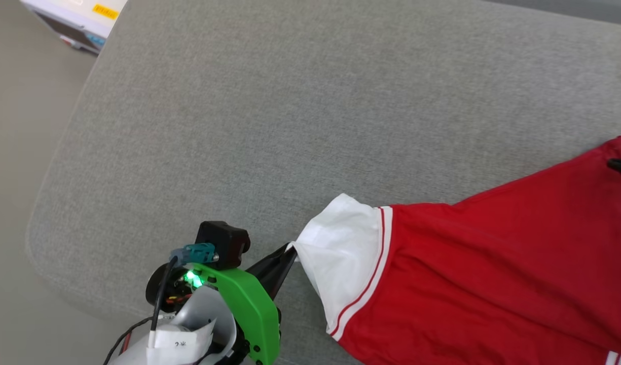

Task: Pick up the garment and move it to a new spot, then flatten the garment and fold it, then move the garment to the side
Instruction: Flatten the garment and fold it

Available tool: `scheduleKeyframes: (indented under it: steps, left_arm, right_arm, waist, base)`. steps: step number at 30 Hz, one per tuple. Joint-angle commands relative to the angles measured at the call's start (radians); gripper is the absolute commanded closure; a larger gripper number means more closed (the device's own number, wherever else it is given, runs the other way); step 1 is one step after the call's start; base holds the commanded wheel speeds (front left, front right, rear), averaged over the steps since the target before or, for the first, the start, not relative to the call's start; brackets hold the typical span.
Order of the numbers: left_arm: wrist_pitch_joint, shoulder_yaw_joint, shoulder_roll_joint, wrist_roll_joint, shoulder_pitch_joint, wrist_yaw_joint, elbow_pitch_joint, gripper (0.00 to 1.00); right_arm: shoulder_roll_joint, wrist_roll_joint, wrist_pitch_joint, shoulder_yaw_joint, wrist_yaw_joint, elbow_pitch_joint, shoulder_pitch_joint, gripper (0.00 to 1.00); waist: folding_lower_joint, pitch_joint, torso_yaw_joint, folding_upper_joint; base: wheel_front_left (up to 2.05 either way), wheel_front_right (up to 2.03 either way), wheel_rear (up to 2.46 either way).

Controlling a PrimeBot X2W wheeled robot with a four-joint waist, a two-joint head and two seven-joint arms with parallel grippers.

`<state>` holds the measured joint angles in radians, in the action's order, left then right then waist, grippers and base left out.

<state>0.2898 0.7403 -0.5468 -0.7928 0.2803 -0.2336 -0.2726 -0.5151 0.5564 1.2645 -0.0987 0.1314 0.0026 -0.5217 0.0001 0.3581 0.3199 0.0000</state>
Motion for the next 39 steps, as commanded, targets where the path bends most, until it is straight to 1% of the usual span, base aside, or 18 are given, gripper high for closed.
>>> scheduleKeyframes:
  steps: [1, 7, 11, 16, 17, 19, 24, 28, 31, 39]
  left_arm:
    - [-0.007, 0.002, 0.009, 0.005, 0.016, 0.005, 0.003, 1.0]
    - [-0.022, 0.009, 0.027, 0.003, 0.019, 0.014, 0.022, 1.0]
    - [-0.029, 0.015, 0.043, -0.001, 0.025, 0.022, 0.03, 1.0]
    - [-0.031, 0.017, 0.043, 0.0, 0.028, 0.025, 0.04, 1.0]
    - [-0.031, 0.016, 0.042, -0.001, 0.029, 0.024, 0.041, 1.0]
    - [-0.032, 0.016, 0.041, 0.0, 0.029, 0.023, 0.042, 1.0]
    - [-0.028, 0.016, 0.036, -0.001, 0.028, 0.019, 0.042, 1.0]
    - [-0.024, 0.015, 0.028, 0.0, 0.029, 0.017, 0.041, 1.0]
    - [-0.021, 0.013, 0.019, 0.001, 0.028, 0.015, 0.037, 1.0]
    - [-0.015, -0.005, -0.015, -0.001, 0.019, 0.0, 0.016, 1.0]
  right_arm:
    - [-0.007, -0.012, 0.003, 0.005, -0.001, 0.018, -0.023, 0.0]
    - [-0.027, -0.036, -0.01, 0.031, -0.001, 0.109, -0.061, 0.0]
    - [-0.044, -0.041, -0.021, 0.049, -0.001, 0.153, -0.052, 0.0]
    - [-0.055, -0.026, -0.012, 0.079, -0.001, 0.191, -0.02, 0.0]
    - [-0.056, -0.024, -0.008, 0.082, -0.001, 0.199, -0.013, 0.36]
    - [-0.06, -0.025, -0.008, 0.088, -0.001, 0.205, -0.003, 1.0]
    - [-0.064, -0.013, -0.037, 0.095, -0.001, 0.211, 0.003, 1.0]
    - [-0.052, 0.006, -0.095, 0.085, -0.001, 0.218, -0.01, 1.0]
    - [-0.043, 0.028, -0.142, 0.083, -0.001, 0.219, -0.02, 1.0]
    - [-0.05, 0.088, -0.243, 0.104, -0.001, 0.188, -0.014, 1.0]
  waist:
    - [-0.0001, 0.055, 0.055, 0.0]
    - [-0.0001, 0.079, 0.082, 0.0]
    - [-0.0001, 0.086, 0.096, 0.0]
    - [-0.0001, 0.088, 0.104, 0.0]
    - [-0.0001, 0.086, 0.105, 0.0]
    - [-0.0001, 0.084, 0.105, 0.0]
    - [-0.0001, 0.071, 0.097, 0.0]
    - [-0.0001, 0.045, 0.083, 0.0]
    - [-0.0001, 0.017, 0.067, 0.0]
    - [-0.0001, -0.076, 0.006, 0.0]
  base:
    - [0.0, 0.0, 0.0]
    - [0.0, 0.0, 0.0]
    - [0.0, 0.0, 0.0]
    - [0.0, 0.0, 0.0]
    - [0.0, 0.0, 0.0]
    - [0.0, 0.0, 0.0]
    - [0.0, 0.0, 0.0]
    - [0.0, 0.0, 0.0]
    - [0.0, 0.0, 0.0]
    - [0.0, 0.0, 0.0]
